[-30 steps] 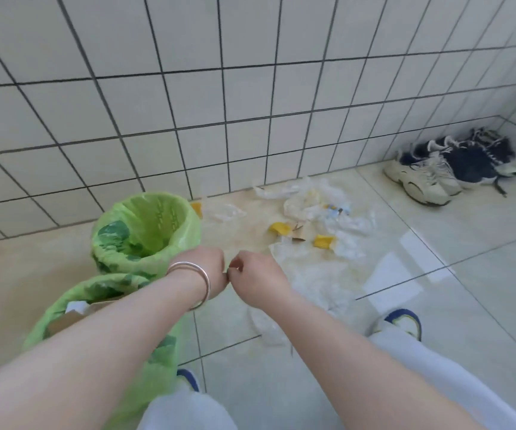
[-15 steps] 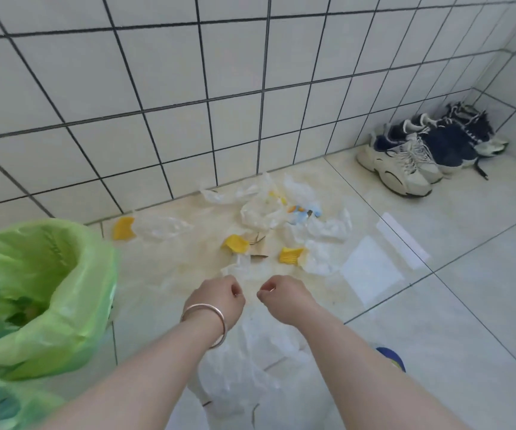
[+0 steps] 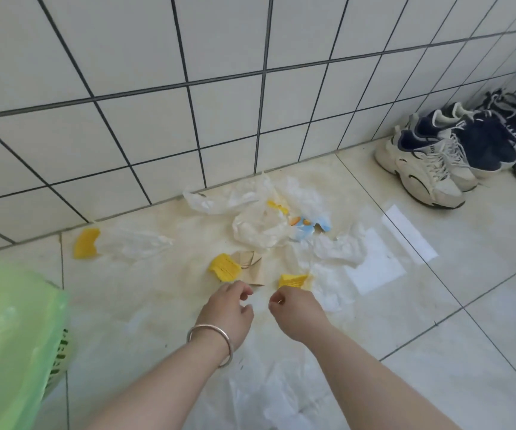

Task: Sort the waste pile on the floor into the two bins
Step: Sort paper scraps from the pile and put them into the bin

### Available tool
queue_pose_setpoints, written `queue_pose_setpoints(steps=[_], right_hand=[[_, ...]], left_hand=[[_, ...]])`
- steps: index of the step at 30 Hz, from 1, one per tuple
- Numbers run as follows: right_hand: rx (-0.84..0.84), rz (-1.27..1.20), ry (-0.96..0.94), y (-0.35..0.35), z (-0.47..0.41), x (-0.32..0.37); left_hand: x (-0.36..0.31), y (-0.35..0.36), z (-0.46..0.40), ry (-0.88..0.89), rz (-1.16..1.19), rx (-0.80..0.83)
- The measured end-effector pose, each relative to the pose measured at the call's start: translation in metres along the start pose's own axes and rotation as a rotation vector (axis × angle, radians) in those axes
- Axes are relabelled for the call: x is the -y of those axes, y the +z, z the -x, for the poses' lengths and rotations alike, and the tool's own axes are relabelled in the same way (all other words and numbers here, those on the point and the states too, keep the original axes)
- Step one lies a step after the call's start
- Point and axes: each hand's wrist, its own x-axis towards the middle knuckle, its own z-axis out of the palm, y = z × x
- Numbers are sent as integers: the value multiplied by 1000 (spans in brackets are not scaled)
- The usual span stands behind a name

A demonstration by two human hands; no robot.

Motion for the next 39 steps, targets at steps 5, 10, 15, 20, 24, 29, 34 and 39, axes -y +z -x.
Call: queue_pose_setpoints(steps=[5, 10, 15, 20, 24, 29, 34, 39], right_hand=[[-68, -23, -17, -2, -38, -3], [-131, -53, -47, -12, -69, -13], [-300, -59, -77, -25, -99, -26], [-384, -136, -63, -38, -132, -31], [-398, -164, 4, -45, -162, -35], [-441, -391, 296, -50, -199, -32], [-366, -286, 526, -49, -228, -28], [-306, -157, 585, -46, -238, -21]], left_hand=[[-8, 17, -37, 48, -29, 118], [-22, 31, -75, 47, -98, 198], [-24, 46, -112, 24, -395, 172], [-5, 58, -132, -93, -573, 193], [10, 56, -139, -94, -593, 131], [16, 53, -145, -6, -631, 38], [25, 47, -157, 21, -651, -46], [24, 45, -156, -5, -619, -41]])
